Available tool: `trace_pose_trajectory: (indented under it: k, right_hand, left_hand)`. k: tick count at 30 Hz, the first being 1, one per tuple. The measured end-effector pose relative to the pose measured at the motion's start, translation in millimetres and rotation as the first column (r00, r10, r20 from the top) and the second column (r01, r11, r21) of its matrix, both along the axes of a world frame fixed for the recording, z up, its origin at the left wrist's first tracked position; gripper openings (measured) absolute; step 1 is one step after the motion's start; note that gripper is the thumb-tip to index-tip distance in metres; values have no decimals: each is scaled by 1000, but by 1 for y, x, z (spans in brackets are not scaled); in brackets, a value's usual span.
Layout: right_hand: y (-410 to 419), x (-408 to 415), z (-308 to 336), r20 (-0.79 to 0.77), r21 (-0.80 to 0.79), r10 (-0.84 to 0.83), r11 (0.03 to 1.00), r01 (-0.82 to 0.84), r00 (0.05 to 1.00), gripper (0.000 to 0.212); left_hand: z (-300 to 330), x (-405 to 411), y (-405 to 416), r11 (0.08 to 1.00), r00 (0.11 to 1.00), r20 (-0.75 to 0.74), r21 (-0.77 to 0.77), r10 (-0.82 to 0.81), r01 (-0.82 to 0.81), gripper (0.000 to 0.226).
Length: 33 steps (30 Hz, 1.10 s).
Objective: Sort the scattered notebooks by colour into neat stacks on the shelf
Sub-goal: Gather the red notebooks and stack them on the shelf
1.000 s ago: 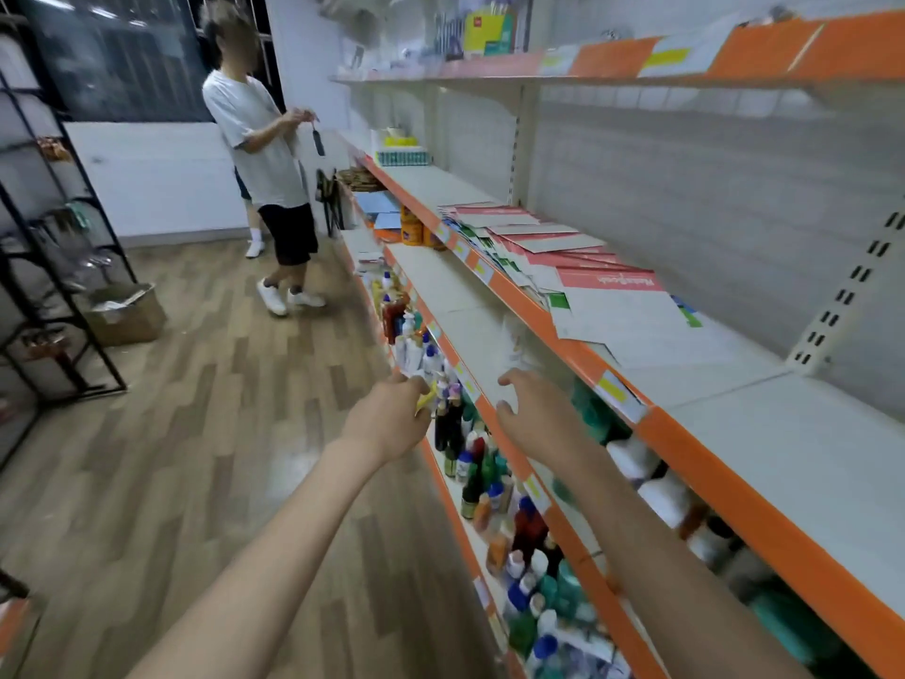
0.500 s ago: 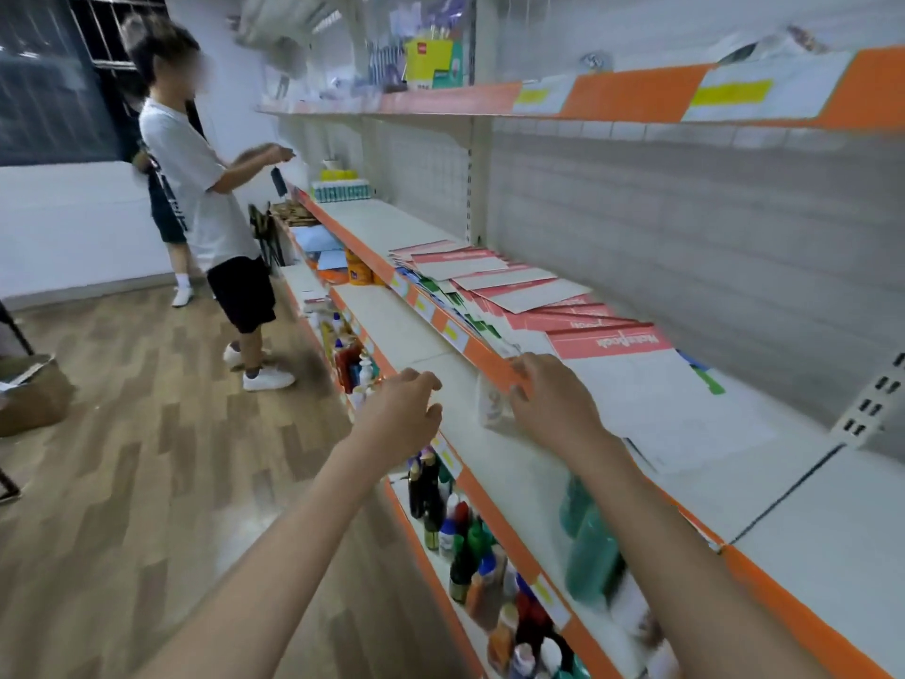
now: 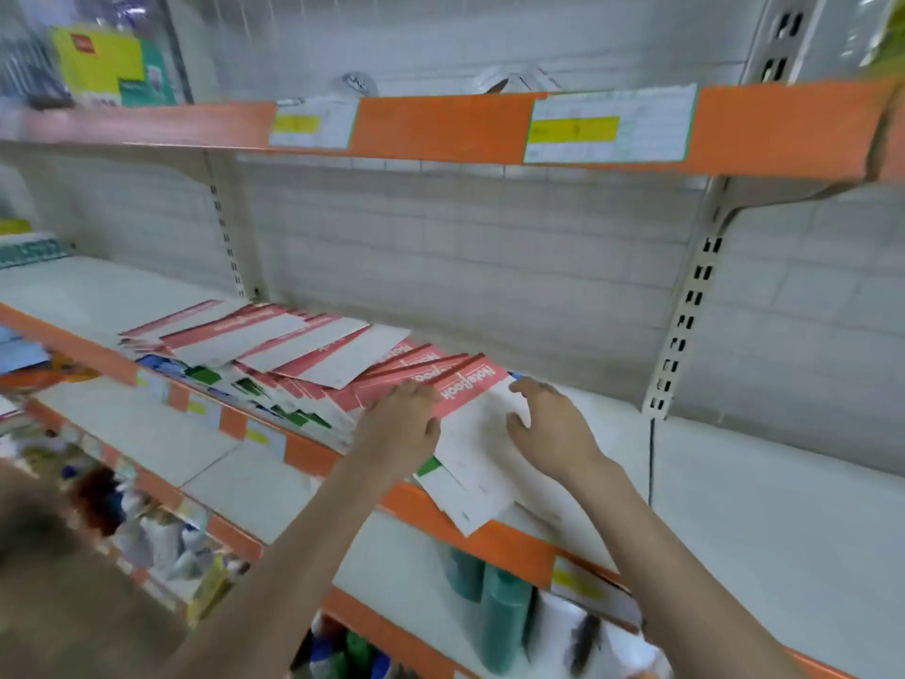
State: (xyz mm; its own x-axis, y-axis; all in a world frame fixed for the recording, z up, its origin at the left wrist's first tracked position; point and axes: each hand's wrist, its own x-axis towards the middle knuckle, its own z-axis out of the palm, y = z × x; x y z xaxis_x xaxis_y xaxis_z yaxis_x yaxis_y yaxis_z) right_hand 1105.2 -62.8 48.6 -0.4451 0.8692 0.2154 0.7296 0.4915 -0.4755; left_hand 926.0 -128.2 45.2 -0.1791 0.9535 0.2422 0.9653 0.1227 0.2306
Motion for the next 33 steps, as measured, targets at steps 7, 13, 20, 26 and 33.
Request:
trace_pose_trajectory:
  k: [7, 13, 20, 26, 33]
  right_hand:
    - [19, -42, 1, -33, -51, -163, 986, 162, 986, 37]
    - [31, -85, -3, 16, -80, -266, 960, 267, 964, 28]
    - [40, -112, -9, 169, -117, -335, 927, 356, 927, 24]
    - [43, -114, -9, 174, -123, -488, 851, 511, 855, 37]
    - [40, -104, -5, 181, -230, -549, 783, 578, 816, 49]
  left_hand:
    - [7, -49, 55, 988, 987, -70, -58, -148, 144, 38]
    - [-3, -82, 83, 973, 969, -110, -86, -221, 212, 41]
    - [-14, -96, 106, 939, 938, -62, -66, -341, 337, 32]
    - [-21, -84, 108, 910, 909, 39, -13, -414, 415, 26]
    - [-26, -73, 109, 829, 787, 282, 60, -548, 556, 43]
